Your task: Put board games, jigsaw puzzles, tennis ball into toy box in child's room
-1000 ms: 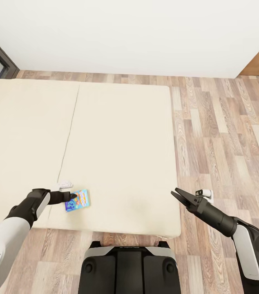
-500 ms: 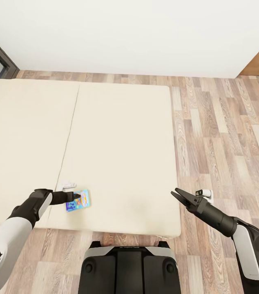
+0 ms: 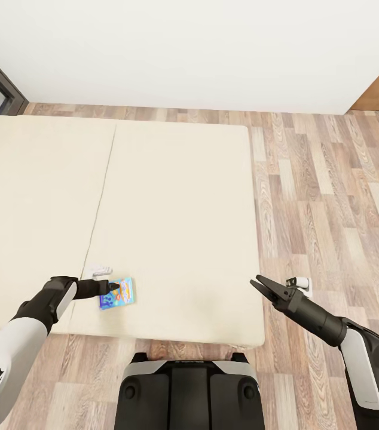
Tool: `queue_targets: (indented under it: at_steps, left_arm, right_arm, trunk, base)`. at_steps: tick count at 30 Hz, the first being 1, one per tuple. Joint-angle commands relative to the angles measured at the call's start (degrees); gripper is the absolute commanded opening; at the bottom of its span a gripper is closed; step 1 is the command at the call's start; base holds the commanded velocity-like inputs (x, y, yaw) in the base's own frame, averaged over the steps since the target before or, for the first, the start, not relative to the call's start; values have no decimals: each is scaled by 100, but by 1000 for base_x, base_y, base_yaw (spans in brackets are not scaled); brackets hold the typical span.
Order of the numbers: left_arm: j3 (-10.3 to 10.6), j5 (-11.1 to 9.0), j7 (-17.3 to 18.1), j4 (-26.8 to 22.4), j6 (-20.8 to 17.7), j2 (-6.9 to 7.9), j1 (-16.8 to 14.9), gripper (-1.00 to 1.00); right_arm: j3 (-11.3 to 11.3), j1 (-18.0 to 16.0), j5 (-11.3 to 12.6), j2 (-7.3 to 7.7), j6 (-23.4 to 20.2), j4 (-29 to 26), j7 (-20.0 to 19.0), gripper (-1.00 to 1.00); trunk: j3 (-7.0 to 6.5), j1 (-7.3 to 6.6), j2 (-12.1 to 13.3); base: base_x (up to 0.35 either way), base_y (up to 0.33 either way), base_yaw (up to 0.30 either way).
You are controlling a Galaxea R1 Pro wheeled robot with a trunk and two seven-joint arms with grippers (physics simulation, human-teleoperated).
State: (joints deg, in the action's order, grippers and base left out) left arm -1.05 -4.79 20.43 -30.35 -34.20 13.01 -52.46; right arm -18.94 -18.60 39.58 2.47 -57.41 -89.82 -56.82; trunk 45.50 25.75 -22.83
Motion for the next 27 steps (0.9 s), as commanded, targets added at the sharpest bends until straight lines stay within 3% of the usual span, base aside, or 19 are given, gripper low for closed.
queue_targets:
  at_steps: [1,27]
  left_arm:
    - [-11,-49,-3,-6,-40,0,-1,100]
    - [0,-45,11,247,313,-72,-1,100]
  right_arm:
    - [-5,-3,-11,0,-21,-1,-22,100]
    - [4,-3,-3,5,230,-9,-5,100]
  trunk:
    - [6,3,-9]
    - [6,3,-9]
  base:
    - [0,0,0]
    - [0,0,0]
